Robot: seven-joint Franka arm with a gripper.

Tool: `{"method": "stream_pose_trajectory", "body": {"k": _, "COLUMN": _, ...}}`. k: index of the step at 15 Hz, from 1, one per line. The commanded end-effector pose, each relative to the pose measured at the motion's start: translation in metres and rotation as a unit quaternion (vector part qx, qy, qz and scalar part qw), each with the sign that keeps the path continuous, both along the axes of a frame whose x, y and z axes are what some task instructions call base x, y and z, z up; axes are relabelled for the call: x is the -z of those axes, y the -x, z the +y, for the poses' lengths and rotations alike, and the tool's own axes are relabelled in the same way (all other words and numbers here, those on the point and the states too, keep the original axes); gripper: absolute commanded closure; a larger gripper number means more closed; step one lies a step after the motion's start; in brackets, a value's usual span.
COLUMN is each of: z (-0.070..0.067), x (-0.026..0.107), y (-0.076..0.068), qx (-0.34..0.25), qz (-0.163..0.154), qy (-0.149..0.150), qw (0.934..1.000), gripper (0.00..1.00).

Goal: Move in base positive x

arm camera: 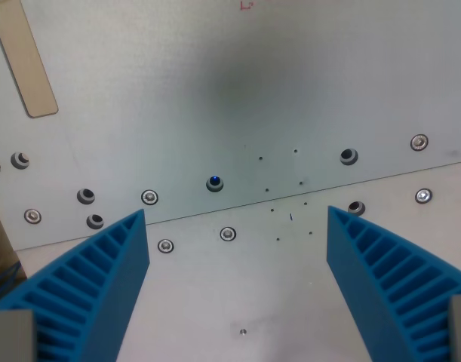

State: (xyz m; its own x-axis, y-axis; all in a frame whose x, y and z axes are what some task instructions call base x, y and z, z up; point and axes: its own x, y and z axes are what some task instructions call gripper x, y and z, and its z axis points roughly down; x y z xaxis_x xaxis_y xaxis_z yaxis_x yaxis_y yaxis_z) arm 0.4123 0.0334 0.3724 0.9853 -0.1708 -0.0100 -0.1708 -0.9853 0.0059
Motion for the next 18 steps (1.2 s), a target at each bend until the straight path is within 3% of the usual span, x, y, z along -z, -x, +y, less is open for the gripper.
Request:
{"method": "stream_pose_trajectory", "body": {"k": 1, "z": 0.001, "x": -0.003, "y": -0.005, "qx": 0.000, "qz": -0.004, "qy": 0.000, "qw": 1.0000, "gripper": 0.00}}
{"method": "stream_pose_trajectory", "body": {"k": 18, "z": 0.014, "x": -0.001, "y": -0.093, "qx": 0.000, "qz": -0.004, "qy": 0.000, "qw": 1.0000, "gripper": 0.00}}
